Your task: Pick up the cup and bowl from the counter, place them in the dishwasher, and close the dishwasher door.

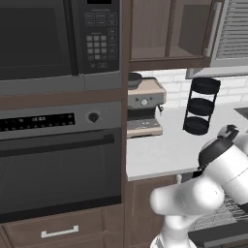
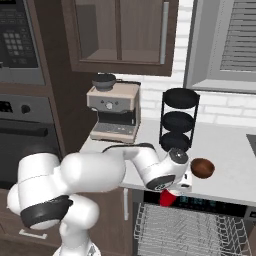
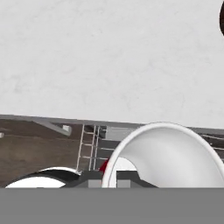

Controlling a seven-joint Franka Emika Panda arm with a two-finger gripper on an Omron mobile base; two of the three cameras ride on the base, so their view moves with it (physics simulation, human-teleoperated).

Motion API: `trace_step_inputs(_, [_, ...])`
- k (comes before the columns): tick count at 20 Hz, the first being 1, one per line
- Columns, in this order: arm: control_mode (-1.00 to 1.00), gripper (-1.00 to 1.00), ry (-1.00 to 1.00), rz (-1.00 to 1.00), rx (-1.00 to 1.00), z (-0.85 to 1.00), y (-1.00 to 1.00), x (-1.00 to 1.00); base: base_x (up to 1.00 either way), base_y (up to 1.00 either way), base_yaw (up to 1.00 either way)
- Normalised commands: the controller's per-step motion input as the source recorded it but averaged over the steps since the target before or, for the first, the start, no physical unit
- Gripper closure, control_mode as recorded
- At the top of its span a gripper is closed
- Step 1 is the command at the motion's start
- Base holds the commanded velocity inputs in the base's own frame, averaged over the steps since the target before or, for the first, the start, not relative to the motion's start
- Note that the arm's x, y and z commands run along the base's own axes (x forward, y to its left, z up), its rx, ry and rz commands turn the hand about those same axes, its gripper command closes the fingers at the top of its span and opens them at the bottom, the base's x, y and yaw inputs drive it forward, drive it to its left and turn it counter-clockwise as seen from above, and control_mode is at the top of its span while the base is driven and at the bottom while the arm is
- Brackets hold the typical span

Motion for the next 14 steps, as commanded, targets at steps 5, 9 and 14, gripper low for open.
trace_step_inputs(5, [-1.0,1.0,0.0,-0.21,0.24,-0.45,-0.15,0.0,0.0,0.0,0.0])
trace_step_inputs(9, [-1.0,1.0,-0.01,-0.26,0.24,-0.37,-0.25,-0.01,0.0,0.0,0.0])
trace_step_inputs(14, [-1.0,1.0,-0.03,-0.3,0.15,-0.48,-0.16,-0.02,0.0,0.0,0.0])
